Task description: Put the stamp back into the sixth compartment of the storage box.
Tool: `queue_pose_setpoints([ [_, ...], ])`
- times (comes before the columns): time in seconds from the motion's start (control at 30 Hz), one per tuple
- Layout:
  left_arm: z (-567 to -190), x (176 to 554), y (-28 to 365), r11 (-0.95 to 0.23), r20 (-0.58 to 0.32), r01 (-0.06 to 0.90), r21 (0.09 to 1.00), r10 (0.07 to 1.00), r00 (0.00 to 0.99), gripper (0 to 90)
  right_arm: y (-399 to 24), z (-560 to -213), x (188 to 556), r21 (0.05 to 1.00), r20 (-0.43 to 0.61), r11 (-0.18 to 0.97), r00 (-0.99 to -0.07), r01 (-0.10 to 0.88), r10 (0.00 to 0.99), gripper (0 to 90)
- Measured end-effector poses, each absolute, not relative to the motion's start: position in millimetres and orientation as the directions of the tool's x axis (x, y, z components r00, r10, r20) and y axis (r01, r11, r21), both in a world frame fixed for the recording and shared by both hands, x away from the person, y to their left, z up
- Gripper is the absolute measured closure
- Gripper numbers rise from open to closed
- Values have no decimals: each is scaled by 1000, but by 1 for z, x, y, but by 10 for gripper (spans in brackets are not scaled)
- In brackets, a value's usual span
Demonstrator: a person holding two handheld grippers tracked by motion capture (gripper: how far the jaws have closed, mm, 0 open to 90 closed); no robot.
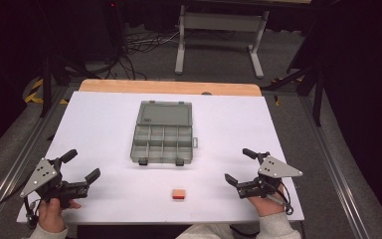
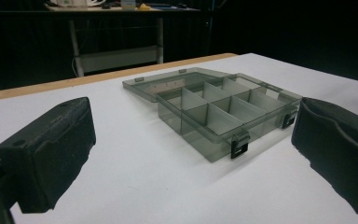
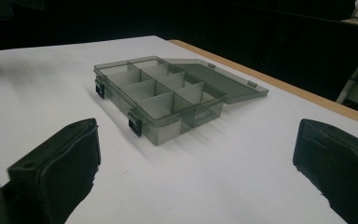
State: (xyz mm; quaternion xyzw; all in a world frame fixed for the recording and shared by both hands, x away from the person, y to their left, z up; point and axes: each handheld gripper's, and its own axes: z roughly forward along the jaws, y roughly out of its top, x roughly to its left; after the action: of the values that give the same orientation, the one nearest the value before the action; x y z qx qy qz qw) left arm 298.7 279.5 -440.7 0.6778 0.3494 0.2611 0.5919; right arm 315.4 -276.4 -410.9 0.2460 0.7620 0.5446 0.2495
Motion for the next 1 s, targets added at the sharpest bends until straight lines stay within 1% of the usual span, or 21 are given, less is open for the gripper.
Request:
queue_pose_setpoints([
  [0.37, -441, 299, 278, -64, -52, 164, 984, 782, 621, 5, -263, -407, 322, 943, -104, 309, -779, 119, 618, 20],
  [0.5, -441, 299, 279, -63, -53, 163, 985, 781, 622, 5, -256, -403, 327, 941, -78, 308, -800, 138, 595, 22],
  [0.8, -441, 299, 278, -64, -53, 163, 985, 778, 626, 5, -231, -393, 335, 931, -83, 342, -834, 130, 545, 31],
  [1.0, -441, 299, 278, -63, -54, 165, 984, 779, 625, 5, -221, -391, 339, 931, -49, 333, -849, 153, 527, 31],
])
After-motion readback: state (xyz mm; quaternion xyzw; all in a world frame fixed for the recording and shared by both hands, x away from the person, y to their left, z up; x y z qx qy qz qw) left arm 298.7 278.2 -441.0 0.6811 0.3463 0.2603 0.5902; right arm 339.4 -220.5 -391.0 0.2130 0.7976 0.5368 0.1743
